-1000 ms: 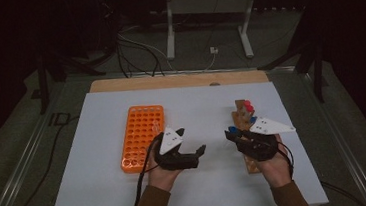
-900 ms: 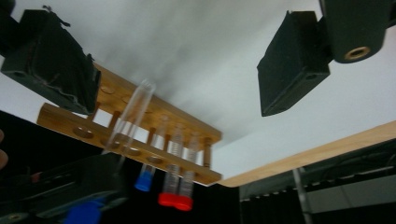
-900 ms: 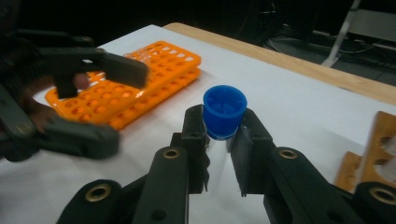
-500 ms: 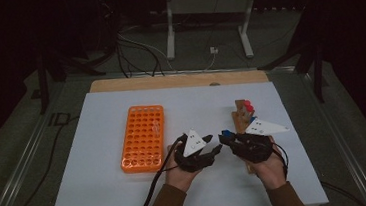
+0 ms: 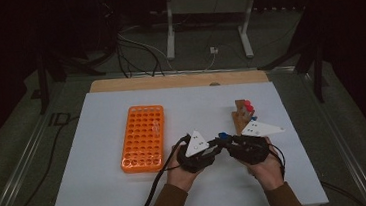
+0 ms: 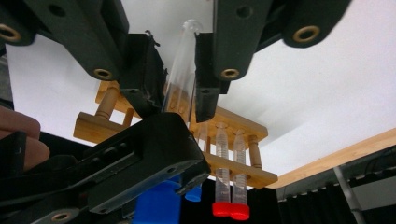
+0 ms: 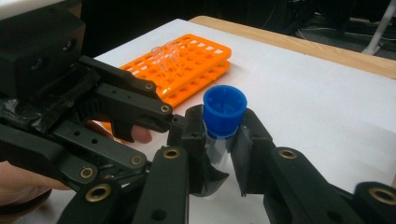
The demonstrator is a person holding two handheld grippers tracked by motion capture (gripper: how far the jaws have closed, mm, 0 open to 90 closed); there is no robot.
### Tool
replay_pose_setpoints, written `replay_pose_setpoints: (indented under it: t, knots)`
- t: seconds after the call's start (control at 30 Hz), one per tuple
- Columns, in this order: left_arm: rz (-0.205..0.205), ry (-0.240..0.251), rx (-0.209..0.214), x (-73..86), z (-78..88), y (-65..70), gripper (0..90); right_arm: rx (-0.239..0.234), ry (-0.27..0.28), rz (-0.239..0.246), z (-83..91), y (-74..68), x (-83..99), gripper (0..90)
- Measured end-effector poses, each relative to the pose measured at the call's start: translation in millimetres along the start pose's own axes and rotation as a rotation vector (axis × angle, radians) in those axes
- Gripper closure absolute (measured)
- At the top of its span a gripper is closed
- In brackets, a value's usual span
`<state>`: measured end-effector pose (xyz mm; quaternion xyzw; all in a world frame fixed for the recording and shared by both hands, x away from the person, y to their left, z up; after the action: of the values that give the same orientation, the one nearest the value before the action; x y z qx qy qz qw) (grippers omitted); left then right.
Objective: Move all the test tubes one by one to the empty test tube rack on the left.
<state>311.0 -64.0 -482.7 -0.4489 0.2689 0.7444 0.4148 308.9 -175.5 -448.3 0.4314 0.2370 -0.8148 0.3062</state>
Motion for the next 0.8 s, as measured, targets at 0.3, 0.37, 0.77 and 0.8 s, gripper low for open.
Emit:
replay_pose_setpoints:
  t: [0.3, 0.37, 0.77, 0.8]
  knots:
    - [-0.004, -0.006, -0.01, 0.6, 2.1, -3.0, 77.8, -0.019, 0.033, -0.002, 4.3, 1.3, -2.9, 63.5]
    - [0.003, -0.005, -0.018, 0.4, 3.7, -5.6, 77.8, -0.025, 0.057, -0.01, 8.4, 3.1, -5.0, 54.6]
    - [0.032, 0.0, -0.079, 3.4, 22.0, -27.4, 77.8, 0.07, 0.093, -0.027, 22.9, 23.8, -6.0, 16.4]
    - [0.037, 0.001, -0.086, 4.0, 23.9, -29.4, 77.8, 0.081, 0.092, -0.025, 23.6, 25.7, -5.4, 15.4]
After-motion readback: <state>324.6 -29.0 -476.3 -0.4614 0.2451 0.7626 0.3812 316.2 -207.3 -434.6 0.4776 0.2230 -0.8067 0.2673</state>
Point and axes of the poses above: each handheld gripper's, and its own axes: z roughly backward along the jaws, x roughly out of its underside, y roughly to its right, the point moved 6 cm from there along -z, roughly forward along the jaws, and after that the axes turned 4 degrees about -y, right-handed, at the moved point
